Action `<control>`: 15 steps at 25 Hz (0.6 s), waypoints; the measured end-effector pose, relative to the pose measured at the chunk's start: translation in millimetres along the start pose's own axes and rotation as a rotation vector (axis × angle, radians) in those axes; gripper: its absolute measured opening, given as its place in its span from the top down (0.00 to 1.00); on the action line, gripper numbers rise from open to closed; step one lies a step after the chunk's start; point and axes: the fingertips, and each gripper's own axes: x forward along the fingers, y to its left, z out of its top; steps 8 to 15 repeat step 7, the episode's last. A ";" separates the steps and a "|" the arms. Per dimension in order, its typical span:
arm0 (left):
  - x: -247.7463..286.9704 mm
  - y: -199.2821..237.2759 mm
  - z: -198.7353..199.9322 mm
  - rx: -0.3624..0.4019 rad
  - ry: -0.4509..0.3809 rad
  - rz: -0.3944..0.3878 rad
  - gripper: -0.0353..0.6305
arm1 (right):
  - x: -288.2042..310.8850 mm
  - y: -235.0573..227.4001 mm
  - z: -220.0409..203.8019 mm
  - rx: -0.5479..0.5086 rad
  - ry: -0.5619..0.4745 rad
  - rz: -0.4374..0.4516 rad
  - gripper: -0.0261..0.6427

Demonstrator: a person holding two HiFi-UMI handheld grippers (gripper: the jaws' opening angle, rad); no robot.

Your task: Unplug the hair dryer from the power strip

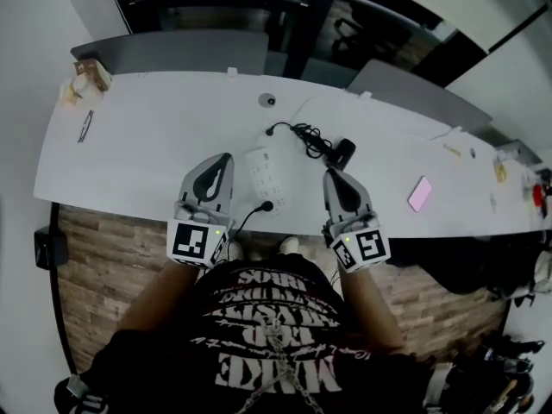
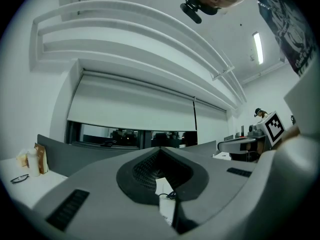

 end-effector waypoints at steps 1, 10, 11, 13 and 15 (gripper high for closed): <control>-0.2 0.3 -1.7 -0.007 0.002 -0.012 0.91 | 0.3 2.0 0.2 0.000 0.002 -0.010 0.91; -2.9 8.7 -12.7 -0.028 0.017 -0.050 0.91 | 4.6 14.2 -2.4 -0.011 0.020 -0.039 0.91; -2.9 8.7 -12.7 -0.028 0.017 -0.050 0.91 | 4.6 14.2 -2.4 -0.011 0.020 -0.039 0.91; -2.9 8.7 -12.7 -0.028 0.017 -0.050 0.91 | 4.6 14.2 -2.4 -0.011 0.020 -0.039 0.91; -2.9 8.7 -12.7 -0.028 0.017 -0.050 0.91 | 4.6 14.2 -2.4 -0.011 0.020 -0.039 0.91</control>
